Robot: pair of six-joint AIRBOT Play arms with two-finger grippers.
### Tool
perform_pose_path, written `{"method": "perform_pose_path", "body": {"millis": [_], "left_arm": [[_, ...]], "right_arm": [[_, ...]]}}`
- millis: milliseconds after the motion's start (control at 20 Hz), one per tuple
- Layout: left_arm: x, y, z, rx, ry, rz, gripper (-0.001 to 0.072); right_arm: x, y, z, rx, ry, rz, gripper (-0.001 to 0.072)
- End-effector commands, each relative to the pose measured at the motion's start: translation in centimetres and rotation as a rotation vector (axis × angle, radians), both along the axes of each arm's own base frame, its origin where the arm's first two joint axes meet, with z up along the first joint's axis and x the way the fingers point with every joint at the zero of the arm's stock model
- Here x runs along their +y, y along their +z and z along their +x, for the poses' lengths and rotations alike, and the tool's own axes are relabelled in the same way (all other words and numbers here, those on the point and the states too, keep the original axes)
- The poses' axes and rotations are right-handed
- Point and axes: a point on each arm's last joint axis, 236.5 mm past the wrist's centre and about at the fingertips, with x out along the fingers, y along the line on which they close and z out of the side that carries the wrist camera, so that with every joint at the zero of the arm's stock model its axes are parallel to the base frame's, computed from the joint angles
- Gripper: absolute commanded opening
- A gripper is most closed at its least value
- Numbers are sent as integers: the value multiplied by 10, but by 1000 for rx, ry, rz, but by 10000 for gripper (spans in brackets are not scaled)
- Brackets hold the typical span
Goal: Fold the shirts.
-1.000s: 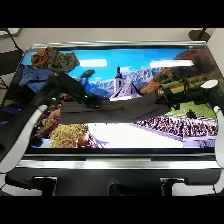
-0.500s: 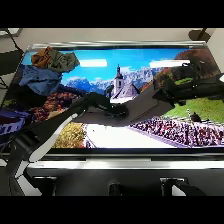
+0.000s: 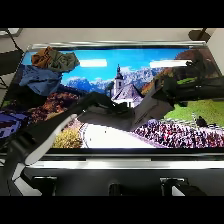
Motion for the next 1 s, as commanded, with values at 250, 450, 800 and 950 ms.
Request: {"method": "perform_pose_path", "body": {"millis": [250,450,800,950], "left_arm": [[328,205,68,-432,439,308,25],[385,274,22,-518,562,321,25],[375,292,-8,-561,549,312,26],[375,268,-7,-509,540,322,26]], "right_arm": [[182,-87,46,94,174,234,41],[249,-149,56,219,169,358,41],[276,-157,51,284,188,503,691],[225,-145,73,207,175,420,689]]}}
